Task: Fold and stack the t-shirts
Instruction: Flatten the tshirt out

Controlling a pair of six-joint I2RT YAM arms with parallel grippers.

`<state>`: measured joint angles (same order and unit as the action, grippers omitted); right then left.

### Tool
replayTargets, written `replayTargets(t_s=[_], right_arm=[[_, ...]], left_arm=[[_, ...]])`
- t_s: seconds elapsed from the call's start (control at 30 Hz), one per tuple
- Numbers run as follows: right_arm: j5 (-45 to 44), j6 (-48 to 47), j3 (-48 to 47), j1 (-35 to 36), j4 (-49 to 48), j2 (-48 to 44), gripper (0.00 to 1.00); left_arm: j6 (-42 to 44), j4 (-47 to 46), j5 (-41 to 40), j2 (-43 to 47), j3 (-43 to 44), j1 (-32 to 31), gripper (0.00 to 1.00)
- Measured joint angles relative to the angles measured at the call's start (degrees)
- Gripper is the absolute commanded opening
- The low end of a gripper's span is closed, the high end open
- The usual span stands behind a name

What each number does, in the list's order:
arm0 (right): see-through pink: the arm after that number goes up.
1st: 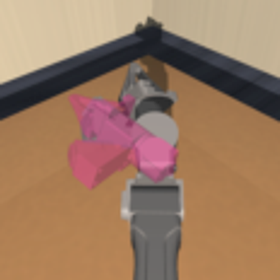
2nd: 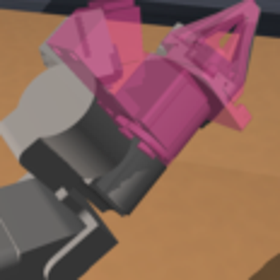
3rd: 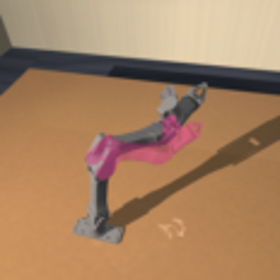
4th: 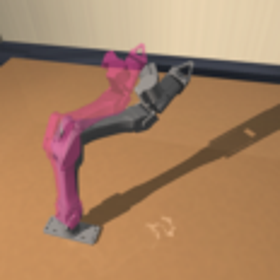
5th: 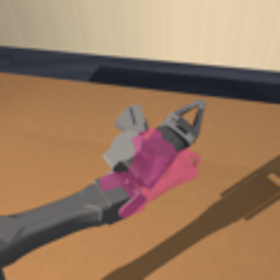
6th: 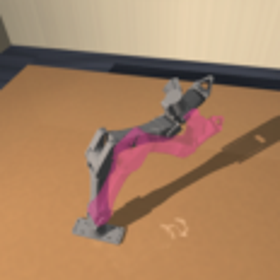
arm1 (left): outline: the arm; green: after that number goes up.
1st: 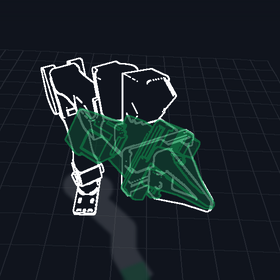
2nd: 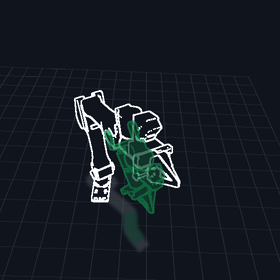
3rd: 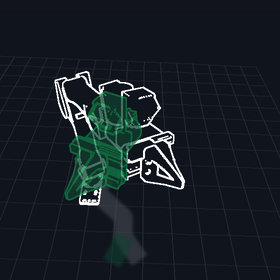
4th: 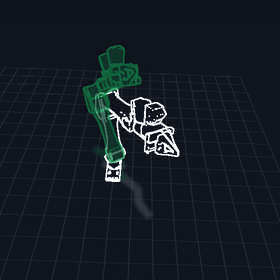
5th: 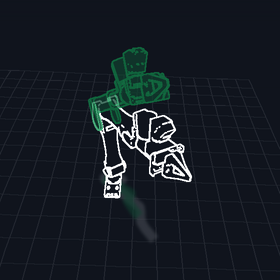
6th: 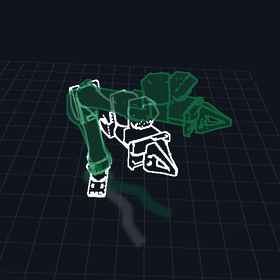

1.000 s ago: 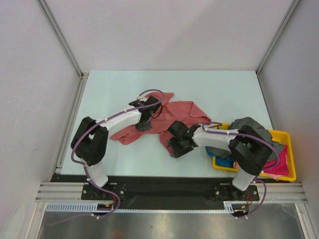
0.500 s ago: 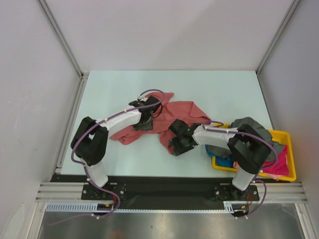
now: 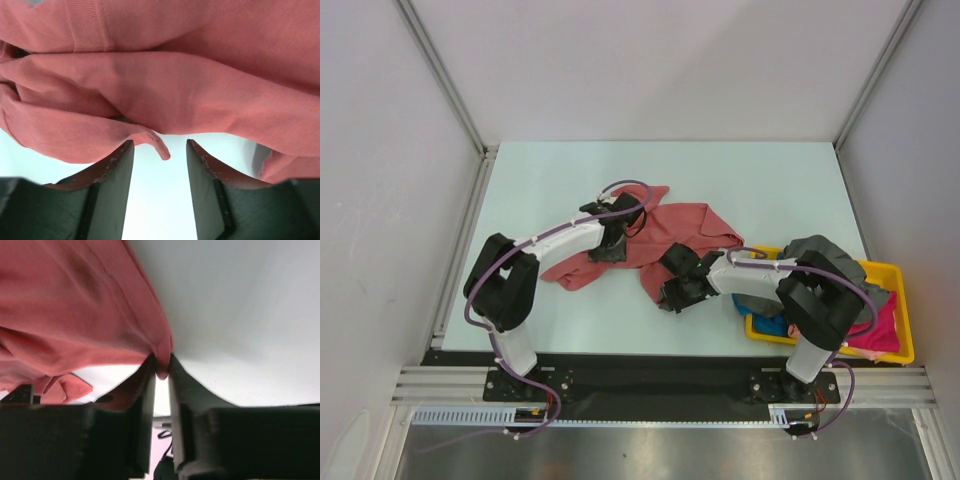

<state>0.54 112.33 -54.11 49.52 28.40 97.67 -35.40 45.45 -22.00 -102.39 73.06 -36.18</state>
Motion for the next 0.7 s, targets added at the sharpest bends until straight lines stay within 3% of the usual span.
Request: replayTargets(t_s=[0.1,0.3,0.43,0.53,0.7], right_arm=[[-0.07,-0.98,0.39,-0.63,-0.74,0.04,0.01],[0.37,-2.6,2.01,-1.81,-2.62,-0.85,0.0],[0.39,-3.87,2.67,-2.29,-3.43,-1.27,0.0],[0.24,-5.68,2.67,-2.64,-3.52,-1.36,0.0],[-1.97,-13.42,1.68,-4.42,-1.68,-1.73,0.0]], left_arm=[[0.02,0.04,0.55,-0.98,0.02,0.0,0.48],[-0.35,0.66,0.74,-1.9,0.02,0.0,0.47],[-0.83,0.81,0.68,-2.91,0.07,0.0,0.25],[-0.9,0.92,0.55,-4.28,0.2,0.02,0.0],[-0.61,1.77,-0.83,-4.2,0.66,1.29,0.01]])
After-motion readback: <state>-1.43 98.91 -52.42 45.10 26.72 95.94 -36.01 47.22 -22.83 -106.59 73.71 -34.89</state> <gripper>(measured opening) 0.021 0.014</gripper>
